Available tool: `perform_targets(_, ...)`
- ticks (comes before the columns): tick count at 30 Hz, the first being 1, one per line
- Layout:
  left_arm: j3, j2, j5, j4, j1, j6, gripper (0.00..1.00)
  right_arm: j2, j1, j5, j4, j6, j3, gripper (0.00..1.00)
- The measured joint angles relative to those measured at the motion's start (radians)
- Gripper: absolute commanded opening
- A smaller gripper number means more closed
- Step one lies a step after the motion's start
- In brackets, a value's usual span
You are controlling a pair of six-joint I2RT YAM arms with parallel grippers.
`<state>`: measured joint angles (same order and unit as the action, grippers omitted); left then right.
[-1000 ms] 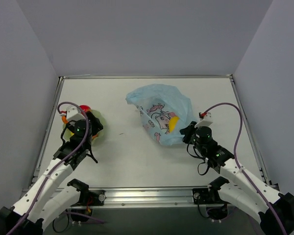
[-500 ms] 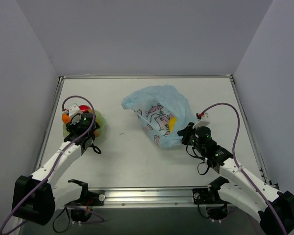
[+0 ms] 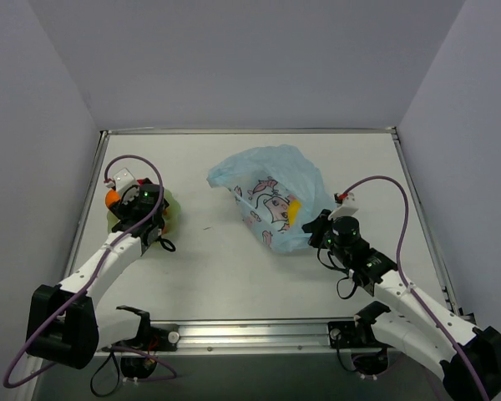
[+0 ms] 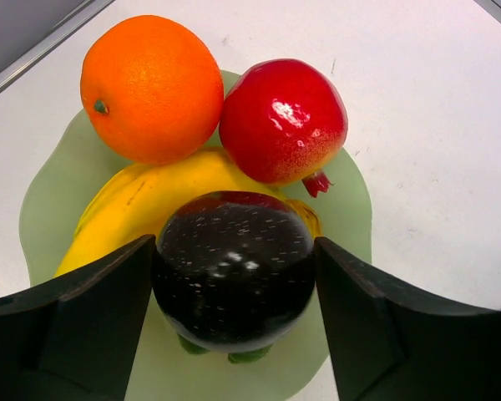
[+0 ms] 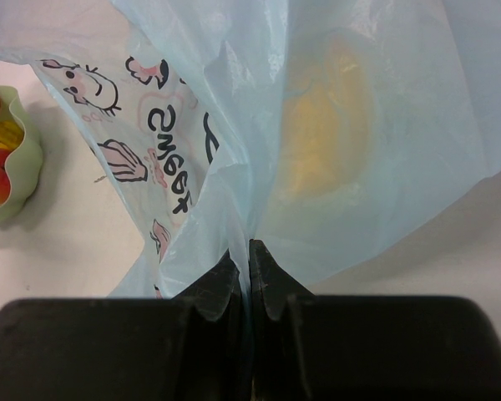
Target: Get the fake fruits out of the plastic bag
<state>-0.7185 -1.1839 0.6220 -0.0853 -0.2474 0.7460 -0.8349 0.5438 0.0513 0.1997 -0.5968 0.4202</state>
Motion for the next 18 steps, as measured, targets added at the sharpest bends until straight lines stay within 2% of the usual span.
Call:
perform_targets(4, 0.001, 0.005, 0.000, 0.001, 0.000, 0.006, 0.85, 0.014, 0.000, 0.001, -0.008, 0.000, 0.000, 0.00)
perform_targets(9, 0.007, 0.043, 0.000, 0.000, 0.000, 0.017, 0.89, 0.038, 0.000, 0.002, -0.029, 0.000, 0.000, 0.00)
perform_targets(15, 0.012, 0.114, -0.027, -0.003, -0.021, 0.017, 0.77, 0.068, 0.000, 0.019, -0.067, 0.000, 0.000, 0.00)
perform_targets(18, 0.013, 0.153, -0.042, -0.001, -0.124, 0.013, 0.70, 0.087, 0.000, 0.029, -0.083, -0.002, 0.000, 0.00)
